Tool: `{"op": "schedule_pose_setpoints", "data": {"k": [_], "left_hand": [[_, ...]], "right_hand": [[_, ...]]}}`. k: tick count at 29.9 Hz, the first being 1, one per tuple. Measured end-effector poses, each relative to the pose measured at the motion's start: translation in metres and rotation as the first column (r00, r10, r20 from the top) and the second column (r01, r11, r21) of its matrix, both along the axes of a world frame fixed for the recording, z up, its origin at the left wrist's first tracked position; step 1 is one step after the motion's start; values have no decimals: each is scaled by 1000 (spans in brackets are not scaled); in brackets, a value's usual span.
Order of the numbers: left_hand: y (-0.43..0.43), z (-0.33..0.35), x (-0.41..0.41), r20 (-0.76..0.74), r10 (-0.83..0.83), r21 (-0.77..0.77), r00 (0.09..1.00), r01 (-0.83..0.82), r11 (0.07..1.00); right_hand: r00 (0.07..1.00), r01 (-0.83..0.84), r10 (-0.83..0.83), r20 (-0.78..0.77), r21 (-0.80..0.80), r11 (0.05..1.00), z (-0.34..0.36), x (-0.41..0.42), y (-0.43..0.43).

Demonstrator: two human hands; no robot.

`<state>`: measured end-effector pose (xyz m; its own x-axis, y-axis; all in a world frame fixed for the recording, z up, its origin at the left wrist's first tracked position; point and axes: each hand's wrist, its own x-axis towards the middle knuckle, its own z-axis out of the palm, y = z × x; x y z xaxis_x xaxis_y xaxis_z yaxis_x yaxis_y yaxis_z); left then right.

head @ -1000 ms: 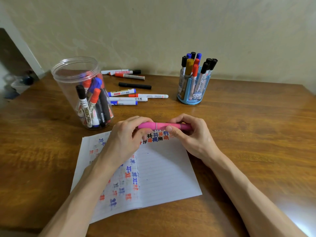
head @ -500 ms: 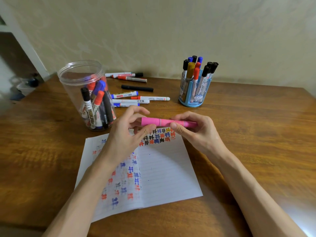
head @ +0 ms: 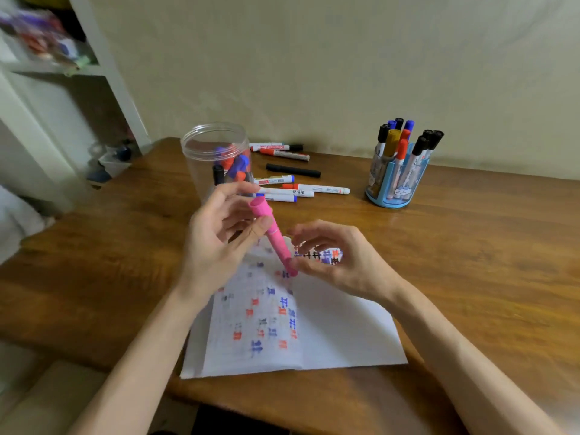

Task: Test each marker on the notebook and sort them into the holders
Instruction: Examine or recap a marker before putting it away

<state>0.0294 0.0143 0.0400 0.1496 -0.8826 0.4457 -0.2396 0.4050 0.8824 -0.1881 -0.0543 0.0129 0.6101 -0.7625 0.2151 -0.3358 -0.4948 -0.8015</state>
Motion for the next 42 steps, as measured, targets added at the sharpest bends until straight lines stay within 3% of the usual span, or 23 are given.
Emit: {"op": "schedule_pose_setpoints", "data": {"k": [3, 8, 17, 26, 34, 42], "left_hand": [[31, 16, 28, -24, 63, -53, 998, -64, 997], [100, 27, 84, 21, 214, -68, 977, -212, 975], [231, -9, 143, 161, 423, 65, 892, -437, 897], [282, -45, 160, 225, 434, 177, 873, -474, 862], [237, -40, 143, 184, 385, 198, 904, -418, 887], [123, -30, 71, 204, 175, 189, 963, -214, 958]], "right_hand": [[990, -124, 121, -70, -33, 992, 13, 35, 9], [968, -252, 250, -34, -96, 963, 27, 99, 39], [874, -485, 484, -44, -146, 862, 11, 194, 96], [778, -628, 620, -100, -134, 767, -3, 241, 133], [863, -505, 502, -57, -149, 850, 7, 204, 99], [990, -122, 113, -82, -117, 986, 21, 75, 25]]}}
